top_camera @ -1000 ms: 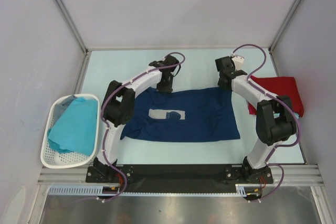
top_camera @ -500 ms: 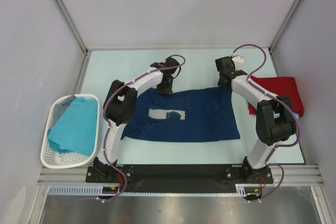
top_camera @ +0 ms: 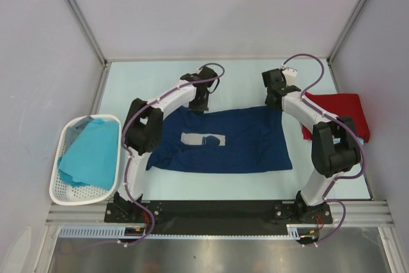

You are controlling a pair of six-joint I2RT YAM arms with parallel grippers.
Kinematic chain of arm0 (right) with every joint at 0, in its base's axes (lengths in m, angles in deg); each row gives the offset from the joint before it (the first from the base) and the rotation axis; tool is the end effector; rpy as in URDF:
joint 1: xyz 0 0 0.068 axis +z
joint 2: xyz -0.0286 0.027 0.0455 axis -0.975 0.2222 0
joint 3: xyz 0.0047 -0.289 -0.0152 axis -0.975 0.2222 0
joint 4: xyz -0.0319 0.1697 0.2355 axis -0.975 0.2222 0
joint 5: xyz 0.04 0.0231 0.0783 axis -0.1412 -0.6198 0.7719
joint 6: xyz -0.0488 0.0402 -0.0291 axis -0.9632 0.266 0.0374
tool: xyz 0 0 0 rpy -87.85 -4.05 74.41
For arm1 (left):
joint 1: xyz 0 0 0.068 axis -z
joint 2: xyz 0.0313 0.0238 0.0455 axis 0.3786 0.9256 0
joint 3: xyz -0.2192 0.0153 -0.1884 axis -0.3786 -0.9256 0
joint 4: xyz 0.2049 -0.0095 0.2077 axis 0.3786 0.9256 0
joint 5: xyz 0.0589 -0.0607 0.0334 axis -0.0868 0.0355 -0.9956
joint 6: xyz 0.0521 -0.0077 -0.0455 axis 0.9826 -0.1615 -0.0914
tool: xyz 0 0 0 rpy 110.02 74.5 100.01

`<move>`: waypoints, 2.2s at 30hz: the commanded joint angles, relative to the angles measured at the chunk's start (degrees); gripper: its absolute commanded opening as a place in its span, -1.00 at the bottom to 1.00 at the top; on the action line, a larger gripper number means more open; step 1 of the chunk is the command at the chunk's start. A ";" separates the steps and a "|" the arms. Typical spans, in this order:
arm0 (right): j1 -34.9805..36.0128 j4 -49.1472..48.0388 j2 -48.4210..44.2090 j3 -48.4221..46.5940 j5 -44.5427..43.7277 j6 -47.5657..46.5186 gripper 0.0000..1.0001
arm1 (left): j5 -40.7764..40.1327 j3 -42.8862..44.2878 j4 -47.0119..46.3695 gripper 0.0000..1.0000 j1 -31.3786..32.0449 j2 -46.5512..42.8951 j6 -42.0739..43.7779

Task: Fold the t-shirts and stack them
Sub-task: Grap the side of the flattened tshirt furthest away from the robot with both arms, then fold the other side of the tshirt into a rectangle

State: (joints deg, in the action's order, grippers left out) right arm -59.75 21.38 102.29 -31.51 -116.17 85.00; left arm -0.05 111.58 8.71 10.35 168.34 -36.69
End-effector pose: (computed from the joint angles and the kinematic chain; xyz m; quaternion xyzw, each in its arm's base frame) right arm 0.4035 0.0973 0.2210 0.1844 0.9011 -0.0956 0.3806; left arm 0.4350 -0.2632 0.1704 0.0609 0.9781 0.0204 0.1979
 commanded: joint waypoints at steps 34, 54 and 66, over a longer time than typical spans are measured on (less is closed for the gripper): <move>-0.36 1.46 -3.31 -6.81 -1.75 -0.49 -1.00 | -1.86 16.41 3.97 -1.00 -15.81 -12.61 0.35; -3.08 3.84 1.61 -15.16 -1.22 -1.19 -1.00 | 4.20 27.83 2.99 -1.00 -18.27 -2.42 0.00; -2.91 3.84 0.83 -13.24 -1.13 -1.28 -1.00 | 1.49 18.90 1.77 -1.00 -16.52 -8.03 -0.09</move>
State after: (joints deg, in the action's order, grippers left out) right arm -62.64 25.36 104.46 -44.17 -115.73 84.52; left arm 3.47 135.05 12.62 -7.18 166.20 -36.45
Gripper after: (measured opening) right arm 0.010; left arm 0.004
